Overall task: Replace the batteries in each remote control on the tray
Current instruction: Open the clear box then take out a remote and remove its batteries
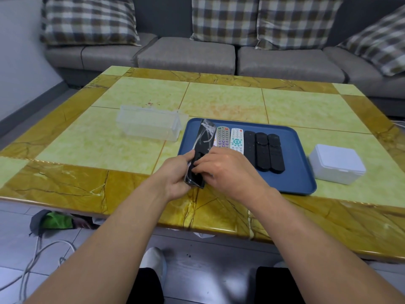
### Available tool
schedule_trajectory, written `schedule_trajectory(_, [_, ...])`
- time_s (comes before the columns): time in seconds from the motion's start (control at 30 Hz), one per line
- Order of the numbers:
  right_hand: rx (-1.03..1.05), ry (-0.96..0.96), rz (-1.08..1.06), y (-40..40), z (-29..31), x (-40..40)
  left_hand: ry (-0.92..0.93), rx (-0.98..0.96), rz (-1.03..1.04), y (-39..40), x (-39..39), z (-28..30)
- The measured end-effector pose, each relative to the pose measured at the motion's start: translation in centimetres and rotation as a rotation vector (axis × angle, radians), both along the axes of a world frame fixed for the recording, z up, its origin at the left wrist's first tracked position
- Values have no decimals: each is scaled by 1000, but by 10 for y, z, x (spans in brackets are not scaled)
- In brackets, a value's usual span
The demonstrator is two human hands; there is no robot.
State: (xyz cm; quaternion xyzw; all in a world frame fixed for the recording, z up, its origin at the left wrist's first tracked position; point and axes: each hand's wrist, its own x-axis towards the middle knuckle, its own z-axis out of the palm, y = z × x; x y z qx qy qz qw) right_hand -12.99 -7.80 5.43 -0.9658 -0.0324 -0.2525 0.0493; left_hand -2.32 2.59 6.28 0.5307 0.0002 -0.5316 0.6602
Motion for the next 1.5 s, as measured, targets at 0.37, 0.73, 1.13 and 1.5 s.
schedule_trajectory(0.37, [-156,-15,5,2,-1,5,-39,71,-26,4,9,-8])
schedule_trajectory(0.73, [-186,74,84,7,3,9,-42,133,-156,12,21,-4])
schedule_trajectory(1.13, [712,-278,-342,1,17,-4,-122,6,47,3,8,-1])
schedule_trajectory(1.5, [777,49,-461,2,12,-3,-380,-111,149,-7,-3,-5])
